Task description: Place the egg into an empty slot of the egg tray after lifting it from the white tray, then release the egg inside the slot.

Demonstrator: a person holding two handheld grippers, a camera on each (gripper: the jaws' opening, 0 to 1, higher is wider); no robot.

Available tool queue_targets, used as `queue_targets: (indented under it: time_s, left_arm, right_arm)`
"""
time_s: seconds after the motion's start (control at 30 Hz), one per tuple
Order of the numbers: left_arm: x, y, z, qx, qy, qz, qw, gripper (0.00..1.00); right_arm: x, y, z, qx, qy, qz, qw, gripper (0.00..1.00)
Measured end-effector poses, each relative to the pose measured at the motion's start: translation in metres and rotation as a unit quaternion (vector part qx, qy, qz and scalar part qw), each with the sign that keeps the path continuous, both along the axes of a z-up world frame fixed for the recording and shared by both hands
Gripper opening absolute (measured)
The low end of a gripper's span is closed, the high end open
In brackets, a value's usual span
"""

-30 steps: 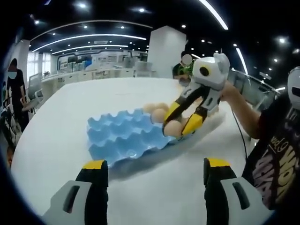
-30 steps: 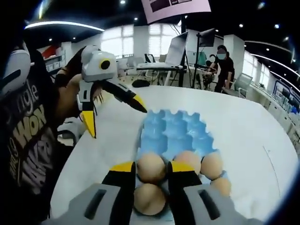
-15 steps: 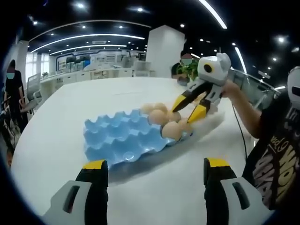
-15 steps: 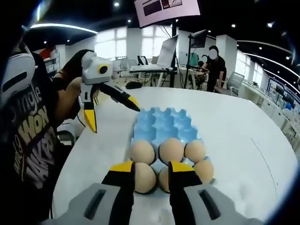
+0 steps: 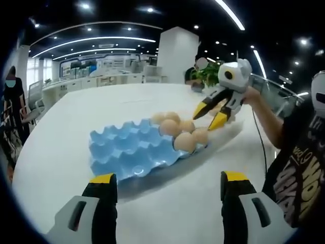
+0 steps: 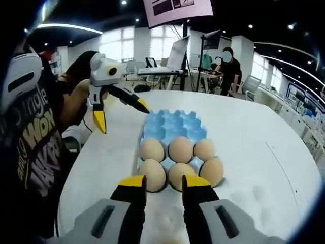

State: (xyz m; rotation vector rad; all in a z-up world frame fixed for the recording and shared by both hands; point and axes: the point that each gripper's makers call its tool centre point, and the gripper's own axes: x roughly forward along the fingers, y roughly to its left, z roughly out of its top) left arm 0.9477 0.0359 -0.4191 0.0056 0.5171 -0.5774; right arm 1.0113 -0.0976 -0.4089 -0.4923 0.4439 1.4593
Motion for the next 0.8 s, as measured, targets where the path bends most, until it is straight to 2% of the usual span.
queue_targets:
  time_s: [0.8]
  left_arm:
    - [0.003, -0.004, 0.002, 0.006, 0.000, -0.007, 1.0000, 0.85]
  right_arm:
    - [0.008, -0.050, -0.010, -0.024, 0.002, -0.037, 0.9990, 0.29]
